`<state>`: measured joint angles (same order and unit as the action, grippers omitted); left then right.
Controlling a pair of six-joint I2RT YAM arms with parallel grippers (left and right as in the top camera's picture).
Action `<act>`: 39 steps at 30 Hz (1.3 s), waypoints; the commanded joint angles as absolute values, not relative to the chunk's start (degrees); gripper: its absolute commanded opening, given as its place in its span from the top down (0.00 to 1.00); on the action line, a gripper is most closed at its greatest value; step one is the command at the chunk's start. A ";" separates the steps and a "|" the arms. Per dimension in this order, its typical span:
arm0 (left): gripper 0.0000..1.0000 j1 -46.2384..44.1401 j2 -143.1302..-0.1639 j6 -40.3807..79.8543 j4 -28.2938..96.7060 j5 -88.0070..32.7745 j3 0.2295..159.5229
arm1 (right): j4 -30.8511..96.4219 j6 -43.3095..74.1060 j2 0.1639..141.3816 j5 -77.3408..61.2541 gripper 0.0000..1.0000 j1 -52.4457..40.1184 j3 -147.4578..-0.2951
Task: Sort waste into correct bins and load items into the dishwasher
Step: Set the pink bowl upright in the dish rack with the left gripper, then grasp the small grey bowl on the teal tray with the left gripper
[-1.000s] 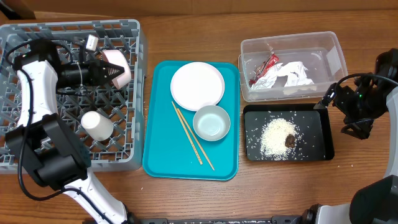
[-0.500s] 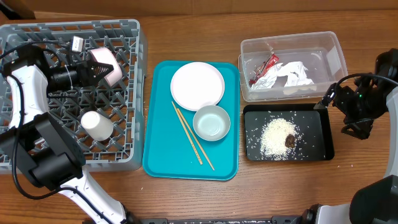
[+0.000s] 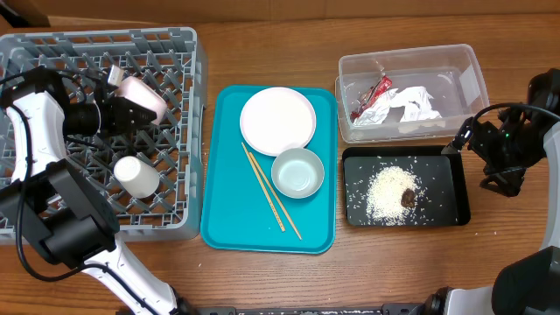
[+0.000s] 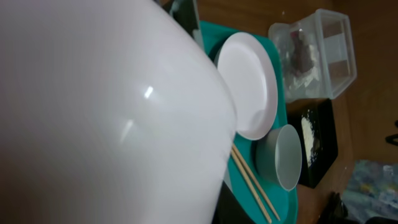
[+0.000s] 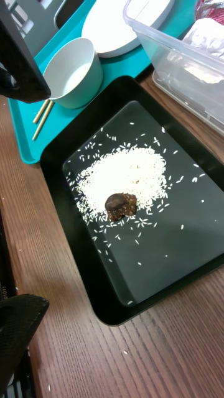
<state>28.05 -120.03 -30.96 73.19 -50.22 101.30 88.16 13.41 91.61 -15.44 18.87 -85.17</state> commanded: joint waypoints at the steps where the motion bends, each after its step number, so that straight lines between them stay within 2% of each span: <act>1: 0.78 27.86 -120.64 -29.12 74.65 -44.34 101.36 | 88.18 12.99 90.39 -15.00 0.00 19.05 -85.58; 4: 0.64 27.99 -120.64 -29.12 75.64 -44.34 101.36 | 88.20 12.99 90.39 -15.00 0.00 19.05 -85.58; 9: 0.49 29.69 -120.20 -29.12 77.89 -44.95 101.41 | 88.42 12.97 90.39 -14.98 0.00 19.05 -85.58; 13: 0.32 30.52 -117.38 -29.15 78.78 -46.13 101.41 | 88.42 12.99 90.39 -15.00 0.00 19.05 -85.58; 15: 0.29 30.48 -115.85 -29.15 79.07 -46.17 101.41 | 88.44 12.99 90.39 -15.00 0.00 19.05 -85.58; 19: 0.18 28.10 -110.28 -29.15 79.55 -46.50 101.41 | 88.60 12.99 90.39 -15.00 0.00 19.05 -85.58; 23: 0.01 23.55 -106.00 -29.15 79.90 -46.11 101.41 | 88.66 12.99 90.39 -15.00 0.00 19.05 -85.58; 28: 0.00 12.29 -102.91 -28.62 80.51 -42.15 101.41 | 88.66 12.99 90.39 -14.98 0.00 19.05 -85.58; 35: 0.00 -9.89 -104.25 -25.21 79.35 -34.02 101.36 | 88.60 12.99 90.39 -15.00 0.00 19.05 -85.58; 39: 0.00 -19.18 -105.49 -24.64 78.78 -31.48 101.36 | 88.60 12.99 90.39 -14.74 0.00 19.05 -85.58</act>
